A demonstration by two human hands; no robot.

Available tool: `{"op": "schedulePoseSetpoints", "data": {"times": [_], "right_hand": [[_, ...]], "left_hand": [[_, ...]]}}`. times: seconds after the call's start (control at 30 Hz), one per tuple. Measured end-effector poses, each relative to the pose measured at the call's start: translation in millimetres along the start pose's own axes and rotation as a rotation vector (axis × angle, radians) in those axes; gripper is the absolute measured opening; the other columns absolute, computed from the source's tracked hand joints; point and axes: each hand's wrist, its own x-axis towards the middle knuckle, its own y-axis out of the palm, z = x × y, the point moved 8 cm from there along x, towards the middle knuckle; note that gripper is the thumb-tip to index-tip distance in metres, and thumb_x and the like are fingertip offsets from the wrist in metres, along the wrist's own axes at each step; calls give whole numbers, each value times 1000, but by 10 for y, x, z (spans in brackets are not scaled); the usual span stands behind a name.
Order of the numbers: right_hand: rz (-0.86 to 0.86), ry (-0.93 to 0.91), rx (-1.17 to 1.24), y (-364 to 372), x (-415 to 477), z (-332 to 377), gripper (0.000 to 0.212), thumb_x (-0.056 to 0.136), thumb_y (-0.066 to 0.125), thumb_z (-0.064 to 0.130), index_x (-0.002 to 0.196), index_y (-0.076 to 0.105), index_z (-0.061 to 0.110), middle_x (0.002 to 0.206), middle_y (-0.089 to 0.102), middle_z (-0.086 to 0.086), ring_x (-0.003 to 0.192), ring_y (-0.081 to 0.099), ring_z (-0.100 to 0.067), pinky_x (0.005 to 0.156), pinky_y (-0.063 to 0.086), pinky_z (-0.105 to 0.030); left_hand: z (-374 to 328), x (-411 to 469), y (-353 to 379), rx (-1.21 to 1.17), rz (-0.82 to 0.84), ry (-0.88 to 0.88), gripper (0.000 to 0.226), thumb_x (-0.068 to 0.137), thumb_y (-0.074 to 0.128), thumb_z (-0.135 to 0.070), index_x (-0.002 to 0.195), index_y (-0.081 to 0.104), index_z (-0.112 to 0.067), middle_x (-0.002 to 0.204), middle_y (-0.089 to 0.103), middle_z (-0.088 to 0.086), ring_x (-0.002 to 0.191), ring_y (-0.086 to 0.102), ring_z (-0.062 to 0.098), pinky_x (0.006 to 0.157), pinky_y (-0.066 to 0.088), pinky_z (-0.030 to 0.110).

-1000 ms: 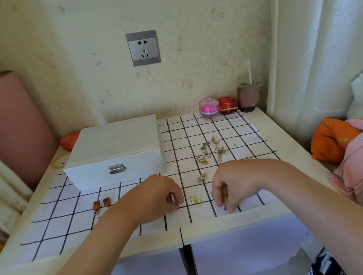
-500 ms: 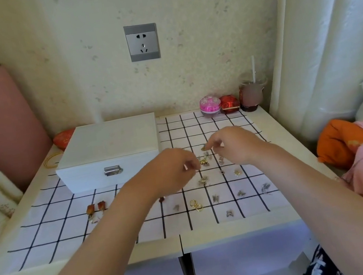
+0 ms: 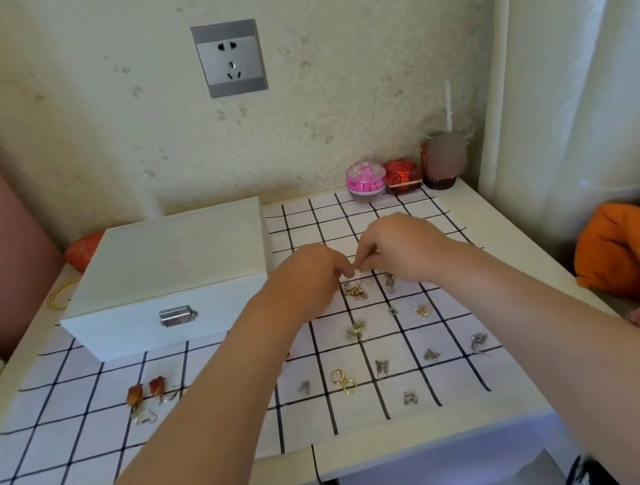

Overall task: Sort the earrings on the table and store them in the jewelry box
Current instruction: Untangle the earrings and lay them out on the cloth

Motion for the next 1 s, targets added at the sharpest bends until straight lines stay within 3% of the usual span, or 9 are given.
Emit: {"op": "schedulePoseSetpoints", "data": {"times": [0.17, 0.37, 0.5, 0.6, 0.73, 0.9, 1.0], "right_hand": [[-63, 46, 185, -95, -12, -91, 11, 90, 69, 24, 93, 78, 28, 96, 72, 15, 94, 64, -8, 86, 53, -33], [-82, 51, 282, -90, -56, -166, 15, 88, 66, 22, 95, 73, 34, 93, 69, 16, 92, 64, -6, 86, 54, -35], [-69, 63, 348, -117, -146, -206, 22, 91, 66, 20, 110, 73, 28, 100, 69, 10, 95, 63, -6, 74, 45, -18], [-62, 59, 369, -171, -238, -172, 15, 89, 71, 20, 102, 77, 26, 92, 68, 16, 86, 62, 4, 67, 39, -8], [-31, 42, 431, -204, -406, -34, 5, 83, 78, 24, 86, 80, 28, 84, 72, 18, 68, 63, 6, 59, 44, -10], [47, -52, 430, -127, -614, 341, 2, 82, 79, 29, 83, 79, 30, 86, 72, 17, 83, 66, 1, 79, 53, -24], [101, -91, 365, -75, -685, 570, 3, 83, 78, 29, 85, 78, 30, 86, 71, 19, 83, 66, 0, 81, 55, -29]], "left_hand": [[-50, 53, 9, -9, 31, -9, 27, 96, 57, -16, 120, 69, -21, 119, 66, 0, 110, 61, 20, 94, 49, 31], [-19, 41, 3, -24, -21, -43, 13, 91, 67, -19, 103, 70, -19, 105, 68, 1, 92, 60, 16, 78, 49, 26], [-48, -4, -1, 1, 6, -47, 14, 94, 64, -20, 107, 67, -15, 107, 67, 3, 98, 63, 22, 87, 52, 34], [-81, -110, -66, -21, -99, -9, 8, 94, 62, -21, 101, 65, -17, 98, 68, 2, 89, 63, 21, 78, 52, 34], [-145, -334, -131, -117, -144, 36, 15, 94, 64, -24, 108, 68, -20, 98, 70, -4, 84, 62, 11, 78, 51, 26], [-115, -739, -202, -240, -104, 52, 9, 91, 68, -24, 96, 76, -24, 74, 63, -19, 65, 60, -1, 61, 42, 8], [68, -988, -195, -441, -55, -24, 6, 89, 71, -23, 91, 77, -24, 71, 67, -13, 58, 63, 3, 55, 51, 15]]}}
